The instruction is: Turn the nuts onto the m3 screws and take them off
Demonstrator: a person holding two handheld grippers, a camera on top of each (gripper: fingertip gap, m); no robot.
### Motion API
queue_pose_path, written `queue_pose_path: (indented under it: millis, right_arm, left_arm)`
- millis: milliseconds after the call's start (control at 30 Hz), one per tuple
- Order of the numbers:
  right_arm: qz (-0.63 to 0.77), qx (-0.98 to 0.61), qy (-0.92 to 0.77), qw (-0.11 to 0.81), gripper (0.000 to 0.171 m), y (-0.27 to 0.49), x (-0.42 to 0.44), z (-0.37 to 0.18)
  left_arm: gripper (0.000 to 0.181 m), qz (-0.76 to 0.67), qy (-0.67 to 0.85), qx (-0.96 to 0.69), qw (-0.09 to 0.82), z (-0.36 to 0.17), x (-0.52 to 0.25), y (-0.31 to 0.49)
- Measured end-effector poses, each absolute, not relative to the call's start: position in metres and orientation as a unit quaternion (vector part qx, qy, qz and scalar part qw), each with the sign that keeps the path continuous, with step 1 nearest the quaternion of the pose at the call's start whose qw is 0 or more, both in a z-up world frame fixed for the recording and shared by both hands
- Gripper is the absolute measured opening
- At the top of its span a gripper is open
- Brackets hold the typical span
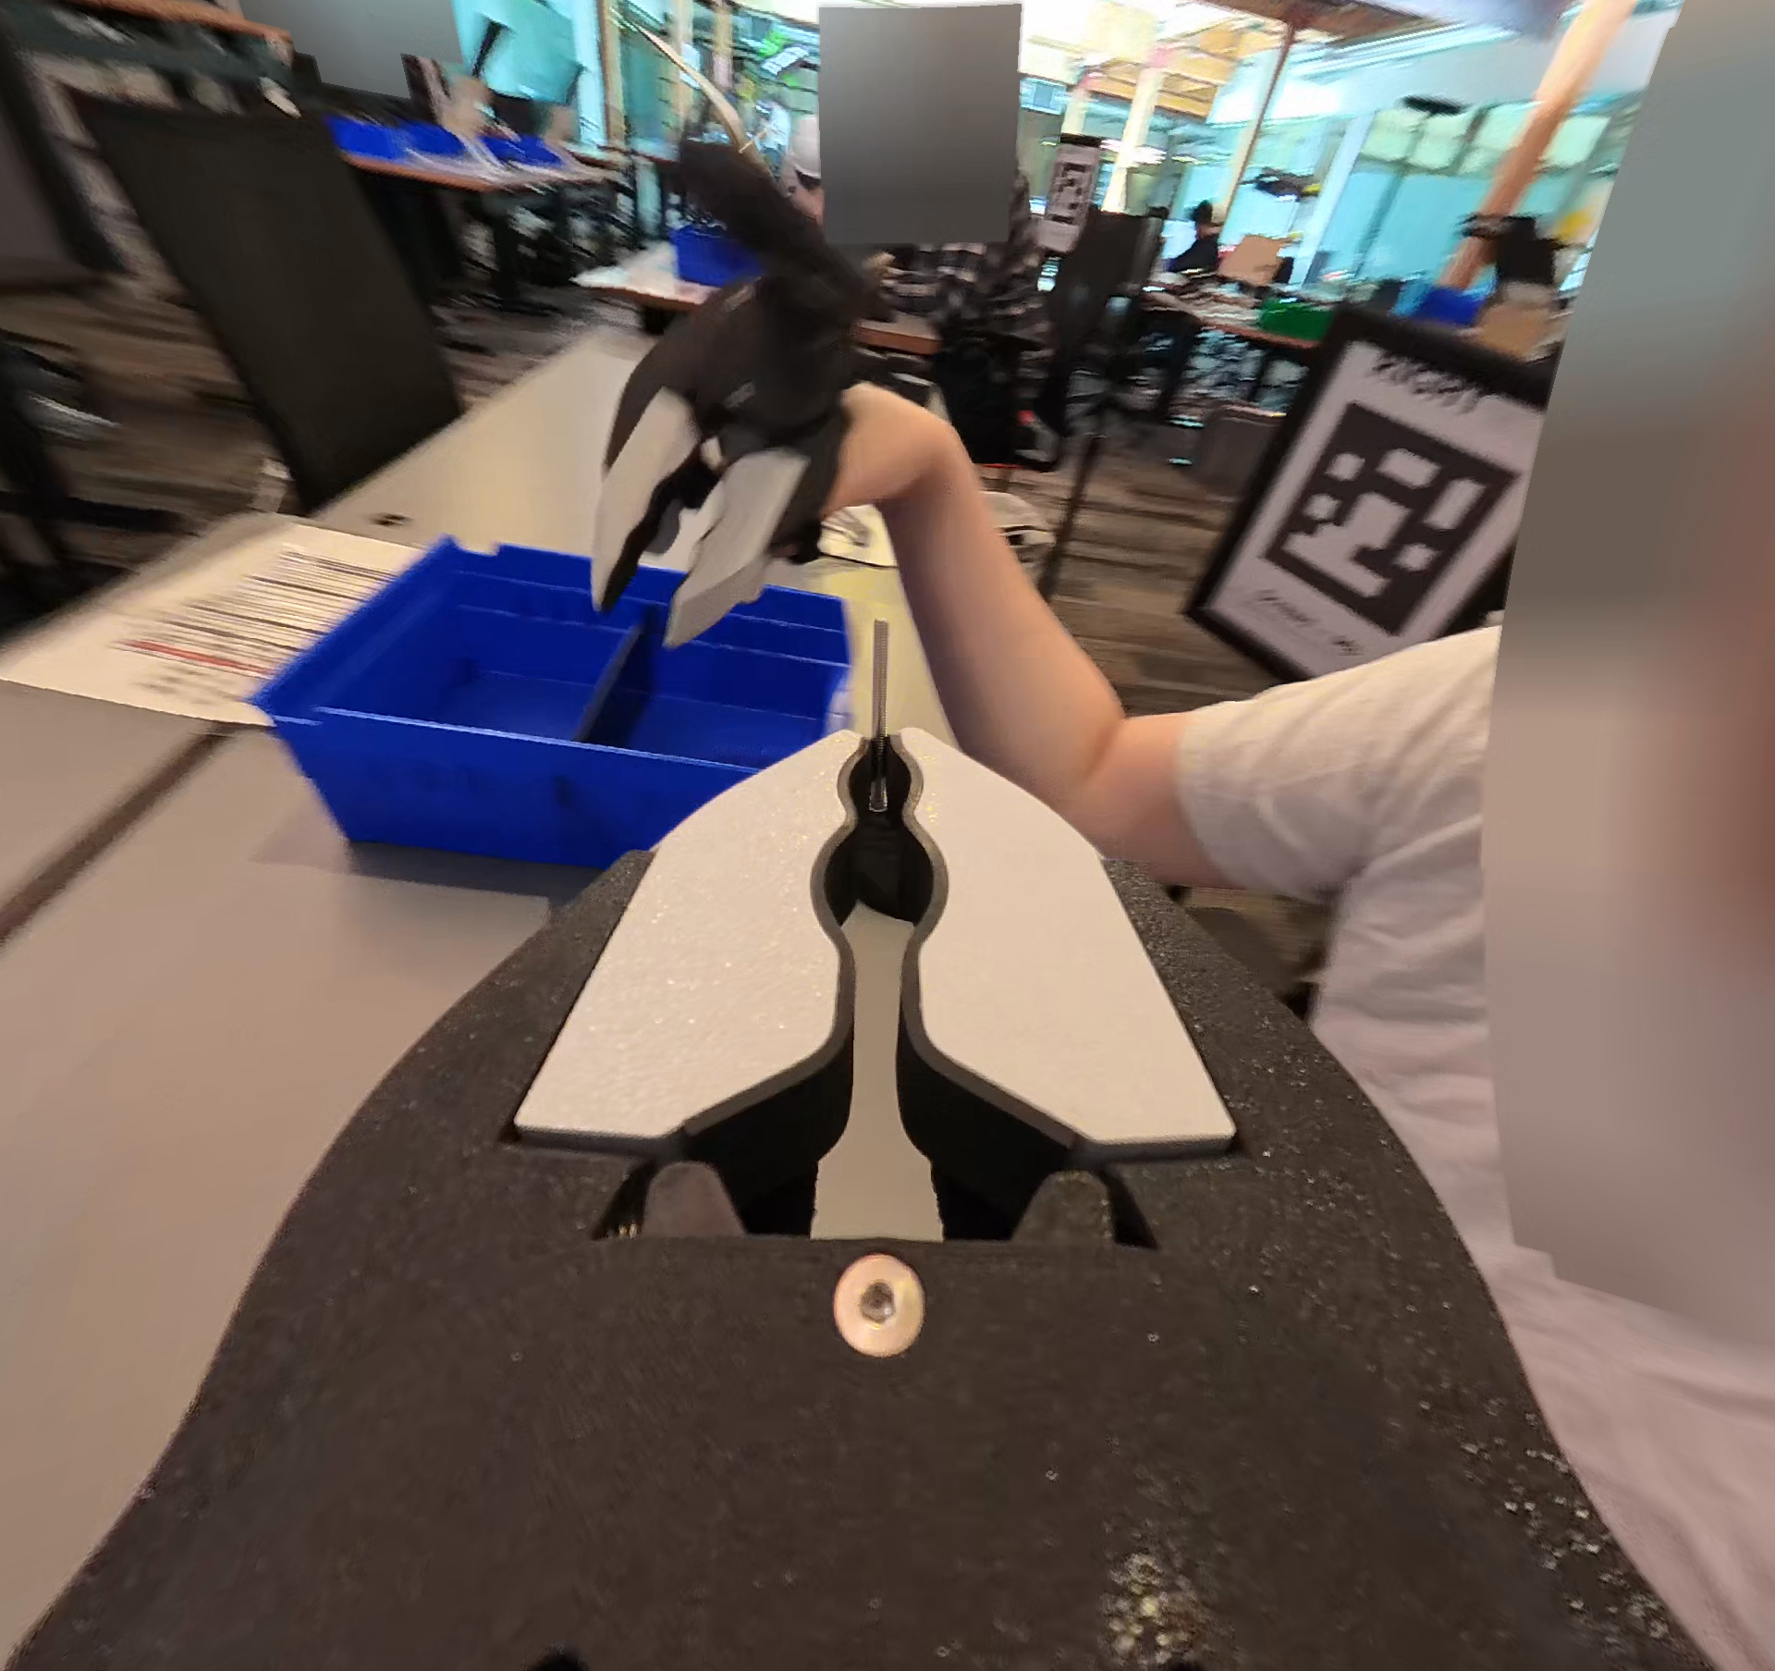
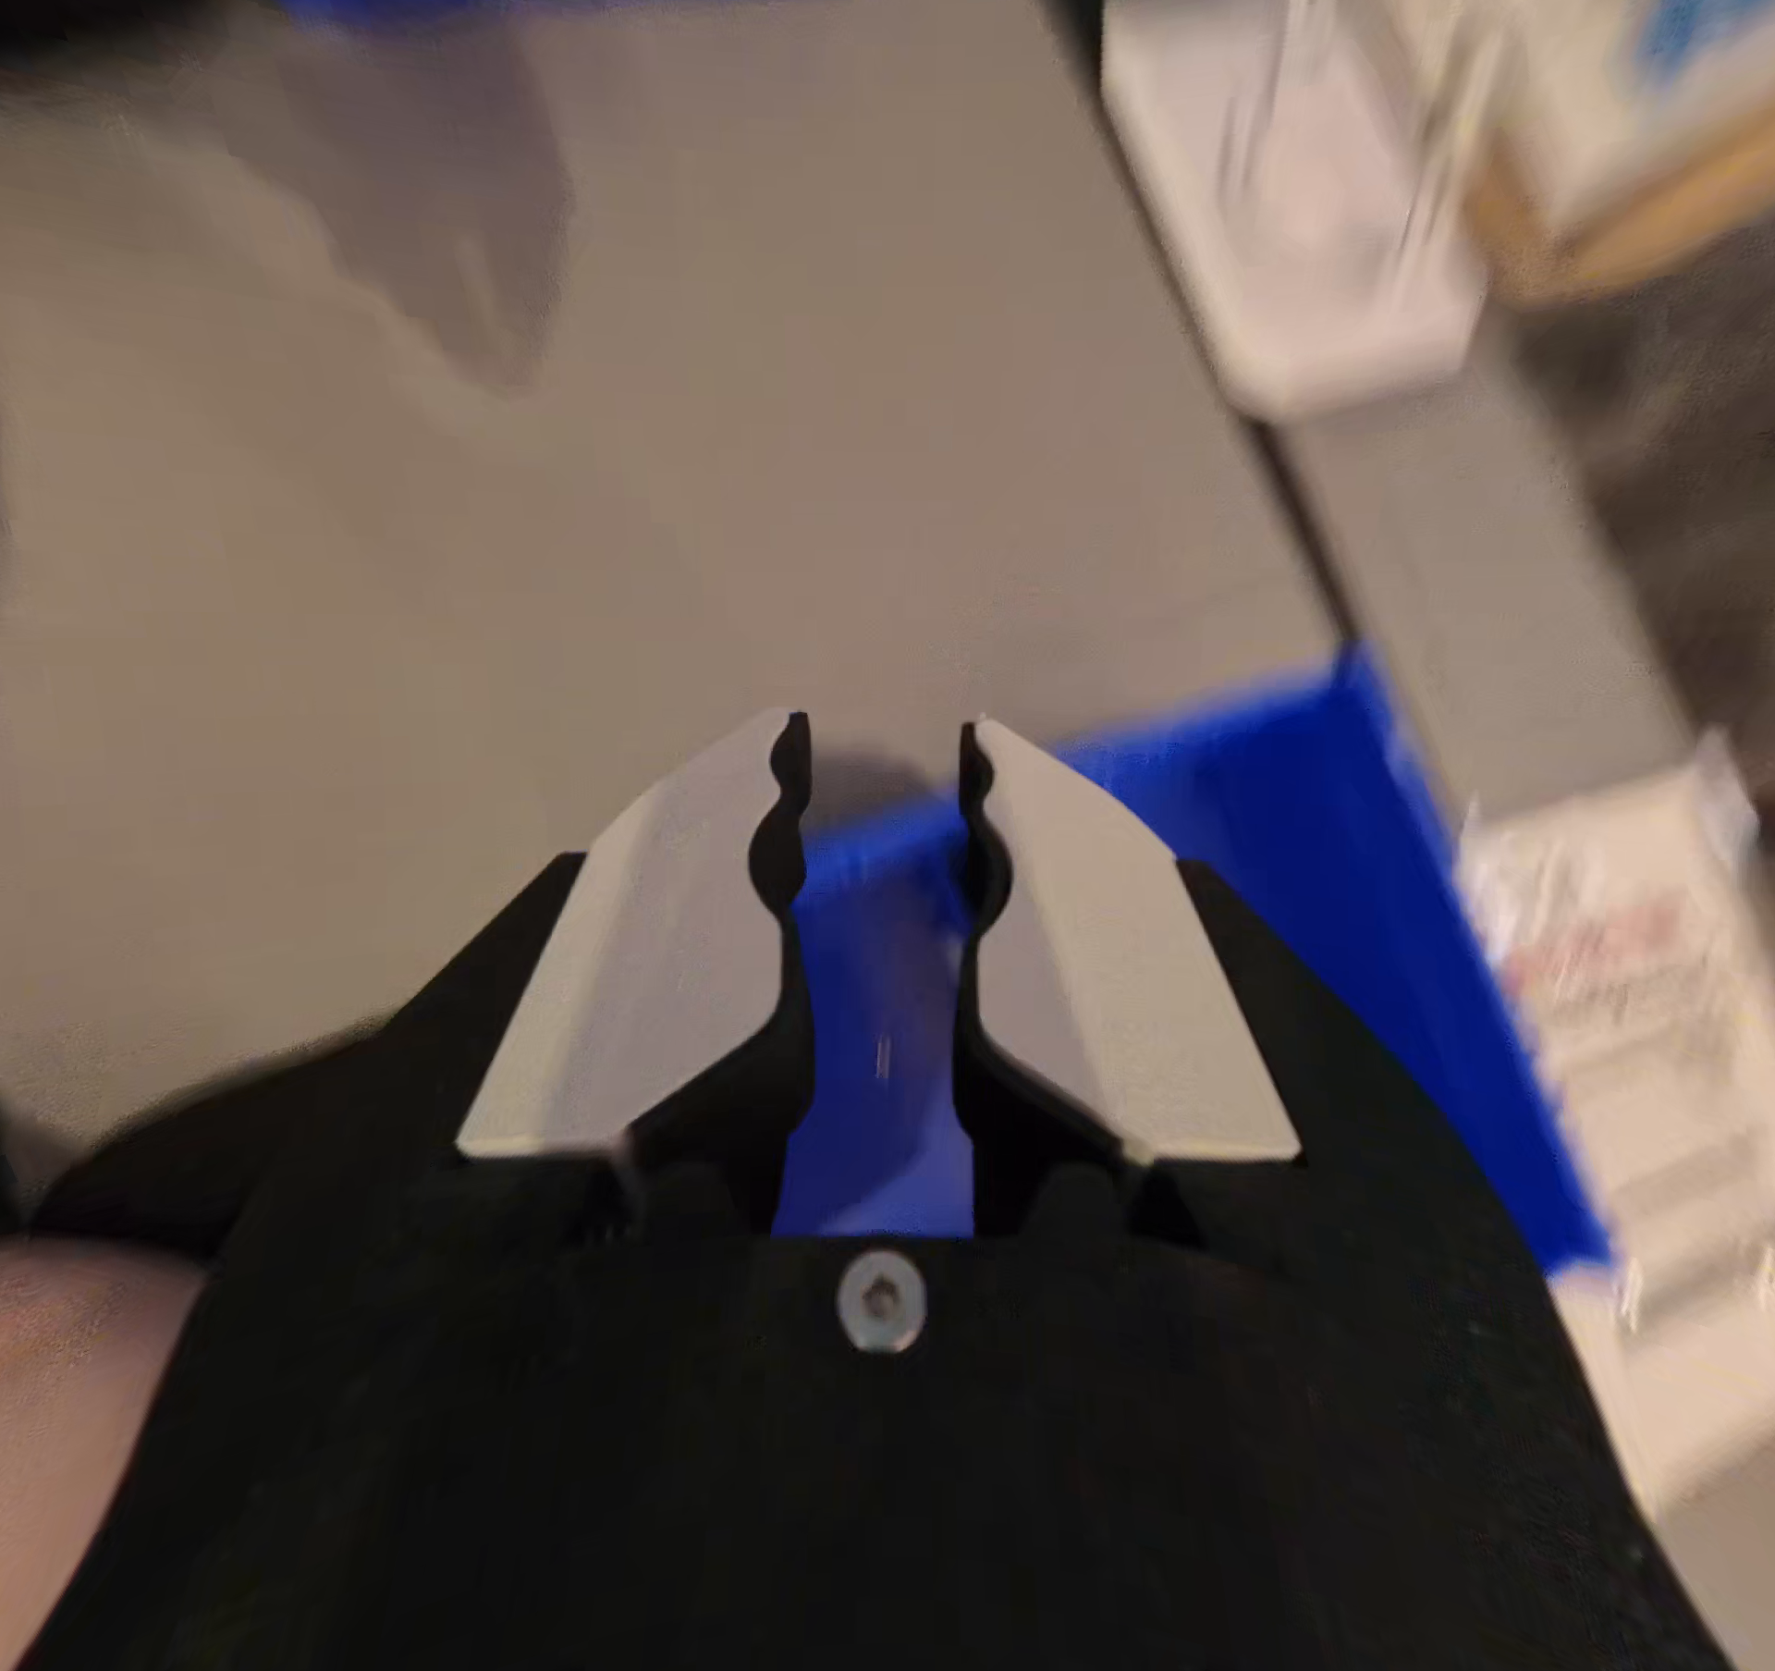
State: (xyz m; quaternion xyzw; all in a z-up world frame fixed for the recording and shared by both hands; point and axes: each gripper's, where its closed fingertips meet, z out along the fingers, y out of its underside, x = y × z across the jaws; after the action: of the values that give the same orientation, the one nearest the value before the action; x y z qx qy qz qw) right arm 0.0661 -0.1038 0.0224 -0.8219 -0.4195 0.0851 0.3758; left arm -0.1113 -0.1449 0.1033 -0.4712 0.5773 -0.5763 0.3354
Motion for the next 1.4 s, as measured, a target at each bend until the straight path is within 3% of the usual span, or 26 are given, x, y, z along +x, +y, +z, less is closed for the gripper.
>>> queue_pose_path:
  millis: [133,233,433,567,667,767,833,900,967,1033,1267,1400]
  right_arm:
    - [0.294,-0.628,-0.447,0.565,0.032,-0.115,-0.057,0.125]
    - [0.425,-0.561,-0.426,0.568,0.031,-0.129,-0.103,0.146]
    - [0.457,-0.559,-0.404,0.562,0.024,-0.116,-0.123,0.132]
    - [0.485,-0.54,-0.417,0.548,0.003,-0.122,-0.131,0.128]
    - [0.495,-0.533,-0.419,0.544,0.003,-0.124,-0.129,0.129]
    - [0.498,-0.536,-0.393,0.557,0.003,-0.12,-0.108,0.142]
    - [0.411,-0.595,-0.359,0.591,0.002,-0.098,-0.058,0.145]
    - [0.222,-0.703,-0.293,0.609,0.003,-0.057,0.032,0.117]
    - [0.037,-0.802,-0.169,0.571,0.002,-0.021,0.144,0.067]
    - [-0.006,-0.858,-0.111,0.501,0.003,-0.009,0.201,0.014]
    - [-0.004,-0.978,-0.058,0.201,0.004,-0.024,0.24,-0.123]
    - [-0.014,-0.987,-0.053,0.154,0.004,-0.025,0.243,-0.139]
  left_arm:
    - [0.002,-0.575,0.559,-0.47,0.369,0.106,-0.107,-0.139]
    - [0.002,-0.585,0.545,-0.469,0.375,0.11,-0.108,-0.136]
    - [0.002,-0.59,0.536,-0.464,0.386,0.116,-0.11,-0.134]
    - [0.002,-0.583,0.536,-0.468,0.392,0.114,-0.109,-0.131]
    - [0.005,-0.572,0.543,-0.47,0.396,0.112,-0.108,-0.132]
    - [0.039,-0.531,0.541,-0.498,0.421,0.109,-0.107,-0.12]
    - [0.043,-0.518,0.526,-0.506,0.446,0.115,-0.112,-0.111]
    - [0.038,-0.526,0.516,-0.503,0.452,0.124,-0.119,-0.109]
    - [0.035,-0.532,0.514,-0.504,0.446,0.128,-0.124,-0.109]
    - [0.035,-0.524,0.519,-0.509,0.443,0.128,-0.125,-0.108]
    - [0.033,-0.488,0.55,-0.539,0.41,0.109,-0.122,-0.109]
    - [0.033,-0.482,0.553,-0.55,0.4,0.104,-0.12,-0.106]
